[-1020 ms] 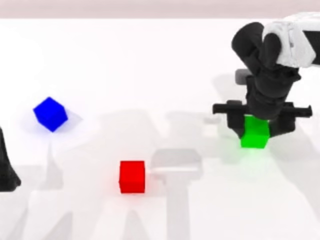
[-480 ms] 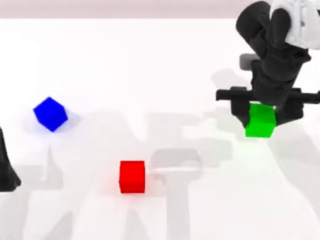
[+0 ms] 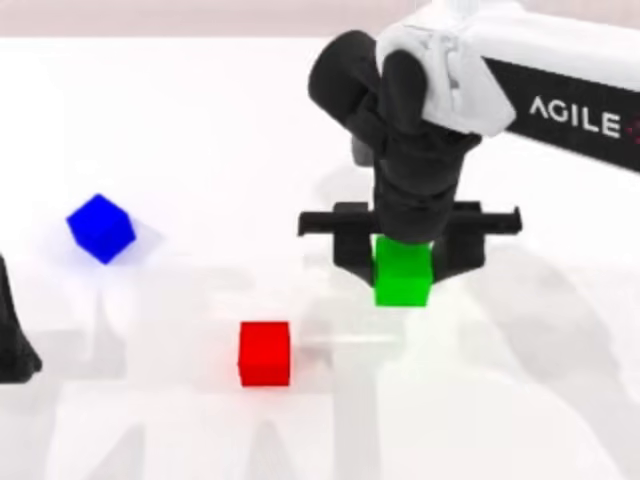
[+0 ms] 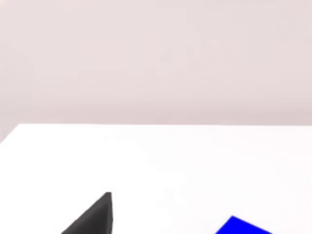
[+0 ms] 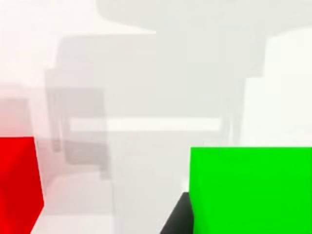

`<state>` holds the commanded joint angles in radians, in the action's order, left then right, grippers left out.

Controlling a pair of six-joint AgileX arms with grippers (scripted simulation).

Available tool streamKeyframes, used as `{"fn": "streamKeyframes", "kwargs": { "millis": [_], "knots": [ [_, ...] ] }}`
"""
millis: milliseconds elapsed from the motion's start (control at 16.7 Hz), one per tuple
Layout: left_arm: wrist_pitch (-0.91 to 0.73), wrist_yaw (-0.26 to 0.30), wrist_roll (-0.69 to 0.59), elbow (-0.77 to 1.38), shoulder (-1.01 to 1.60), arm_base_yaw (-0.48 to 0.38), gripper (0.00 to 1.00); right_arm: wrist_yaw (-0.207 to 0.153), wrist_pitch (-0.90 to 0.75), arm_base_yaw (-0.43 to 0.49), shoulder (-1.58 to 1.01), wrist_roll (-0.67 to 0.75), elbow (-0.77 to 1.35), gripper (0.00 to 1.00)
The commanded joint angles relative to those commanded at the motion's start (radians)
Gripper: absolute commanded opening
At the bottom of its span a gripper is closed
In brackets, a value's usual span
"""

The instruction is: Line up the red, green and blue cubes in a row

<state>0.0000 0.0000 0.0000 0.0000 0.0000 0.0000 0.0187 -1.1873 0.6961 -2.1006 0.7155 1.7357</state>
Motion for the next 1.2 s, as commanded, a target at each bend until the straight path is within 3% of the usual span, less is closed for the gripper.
{"fn": "streamKeyframes", "kwargs": {
  "millis": [240,600,1200],
  "knots": [
    [0.000,0.000,0.000,0.000,0.000,0.000,1.00,0.008,-0.050,0.133,-0.032,0.124,0.076,0.00],
    [0.000,0.000,0.000,0.000,0.000,0.000,1.00,0.006,-0.034,0.135,-0.031,0.131,0.066,0.00],
    [0.000,0.000,0.000,0.000,0.000,0.000,1.00,0.009,0.195,0.139,-0.092,0.130,-0.109,0.00]
  ]
}}
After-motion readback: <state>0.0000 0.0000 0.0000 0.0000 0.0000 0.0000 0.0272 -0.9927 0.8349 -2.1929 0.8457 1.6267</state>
